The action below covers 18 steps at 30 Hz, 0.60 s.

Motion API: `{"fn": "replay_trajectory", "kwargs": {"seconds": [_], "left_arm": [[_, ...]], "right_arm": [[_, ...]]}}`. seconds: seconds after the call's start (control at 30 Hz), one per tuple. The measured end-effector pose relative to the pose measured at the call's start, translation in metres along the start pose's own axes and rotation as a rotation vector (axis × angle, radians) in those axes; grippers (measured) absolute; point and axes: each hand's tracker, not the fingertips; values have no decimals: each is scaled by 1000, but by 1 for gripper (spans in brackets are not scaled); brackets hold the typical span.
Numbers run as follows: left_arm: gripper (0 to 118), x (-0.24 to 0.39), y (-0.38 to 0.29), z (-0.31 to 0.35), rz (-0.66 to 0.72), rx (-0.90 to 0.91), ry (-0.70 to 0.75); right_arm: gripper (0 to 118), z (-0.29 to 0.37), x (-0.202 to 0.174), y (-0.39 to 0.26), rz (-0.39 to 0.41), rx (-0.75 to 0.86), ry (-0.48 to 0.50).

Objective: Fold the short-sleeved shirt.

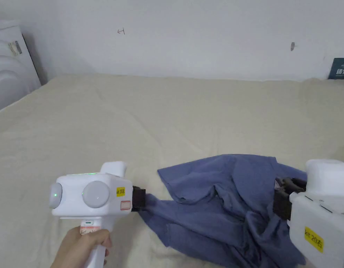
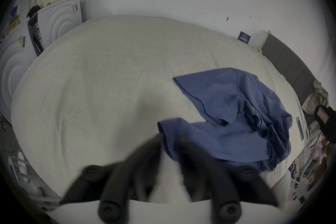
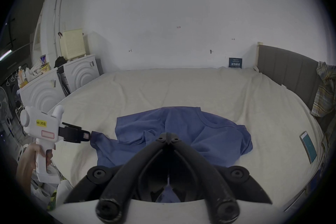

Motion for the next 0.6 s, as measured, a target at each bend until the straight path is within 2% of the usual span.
{"fn": "replay_trajectory", "kwargs": {"seconds": [0.03,0.07,0.1,0.27,0.3,0.37,0.4,0.43,0.47,0.5,0.53,0.6], "left_arm": [[66,-1,2,-3,6,-13,-5],[90,0,5,-10,10,-27,2],[98,0,7,-13,19,-12,3],[98,20,10,-43,-37,-76,21],[91,21,9,-57,-73,-93,49],[50,29,-3,-63,-113,-98,74],[44,37,-9,-66,-132,-102,82],[32,41,-11,-58,-166,-61,188],[16,48,-11,-56,-168,-49,151],[4,54,-14,-59,-182,-67,124],[4,58,-16,-63,-201,-76,117],[3,68,-19,-63,-272,-72,198]], "right_arm": [[0,-1,-1,0,2,1,3],[0,-4,-2,0,2,1,6],[0,-6,-3,0,2,-2,12],[0,-16,-4,-3,10,-29,11],[0,-17,-4,-4,13,-33,9],[0,-19,-3,-5,14,-41,11],[0,-20,-3,-6,13,-43,12],[0,-22,-2,-7,15,-46,7],[0,-25,-2,-8,21,-52,-9],[0,-28,-1,-9,28,-60,-28],[0,-28,0,-9,29,-68,-36],[0,-29,4,-10,16,-80,-33]]}}
